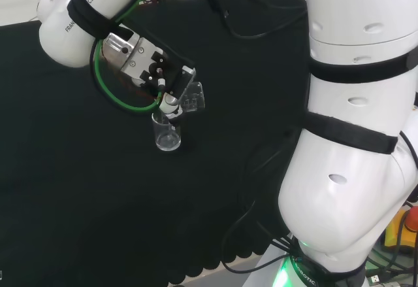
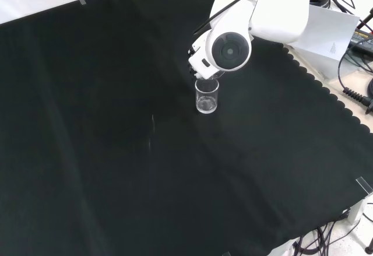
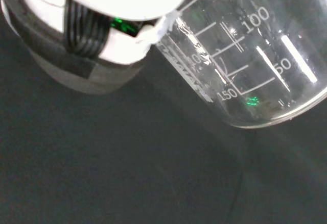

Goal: Pour the water from the handheld beaker into the one on the table.

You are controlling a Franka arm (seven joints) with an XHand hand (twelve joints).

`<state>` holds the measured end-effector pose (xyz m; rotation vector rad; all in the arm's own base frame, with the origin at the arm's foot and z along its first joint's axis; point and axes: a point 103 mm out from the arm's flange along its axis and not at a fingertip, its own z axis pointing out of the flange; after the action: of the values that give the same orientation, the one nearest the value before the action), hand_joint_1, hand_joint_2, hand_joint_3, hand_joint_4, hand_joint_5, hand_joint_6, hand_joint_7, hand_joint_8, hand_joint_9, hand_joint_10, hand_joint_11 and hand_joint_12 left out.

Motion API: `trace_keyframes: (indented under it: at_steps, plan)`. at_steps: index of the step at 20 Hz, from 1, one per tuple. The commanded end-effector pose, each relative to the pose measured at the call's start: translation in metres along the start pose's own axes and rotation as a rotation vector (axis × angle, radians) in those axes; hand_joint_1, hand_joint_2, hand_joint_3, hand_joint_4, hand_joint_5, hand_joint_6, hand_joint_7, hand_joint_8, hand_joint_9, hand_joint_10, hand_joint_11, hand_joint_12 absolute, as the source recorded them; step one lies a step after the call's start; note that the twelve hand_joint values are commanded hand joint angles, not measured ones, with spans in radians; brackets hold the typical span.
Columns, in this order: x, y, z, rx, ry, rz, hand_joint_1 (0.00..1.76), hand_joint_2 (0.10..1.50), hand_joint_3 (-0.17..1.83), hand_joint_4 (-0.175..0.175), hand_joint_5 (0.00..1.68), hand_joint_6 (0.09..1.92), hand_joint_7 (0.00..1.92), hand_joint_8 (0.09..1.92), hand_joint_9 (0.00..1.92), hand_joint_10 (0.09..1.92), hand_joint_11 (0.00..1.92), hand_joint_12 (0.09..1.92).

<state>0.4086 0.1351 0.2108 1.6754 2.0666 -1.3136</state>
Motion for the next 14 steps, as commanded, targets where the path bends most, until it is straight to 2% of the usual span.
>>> trace_keyframes:
  at_steps: [1,4,10,14]
  plan:
    - [-0.001,-0.001,0.001,-0.011,0.019,-0.009,1.16,0.73,0.5,0.036,1.32,0.53,1.59,0.2,1.69,0.09,1.55,0.61]
    - [-0.006,0.0,0.001,-0.014,0.081,-0.041,1.16,0.73,0.5,0.037,1.32,0.53,1.59,0.19,1.69,0.09,1.55,0.6]
    - [-0.013,-0.001,0.002,-0.068,0.139,-0.059,1.16,0.73,0.5,0.042,1.32,0.53,1.59,0.19,1.69,0.09,1.55,0.6]
    - [-0.024,0.0,0.004,-0.108,0.259,-0.118,1.16,0.73,0.5,0.045,1.31,0.53,1.59,0.19,1.68,0.09,1.55,0.6]
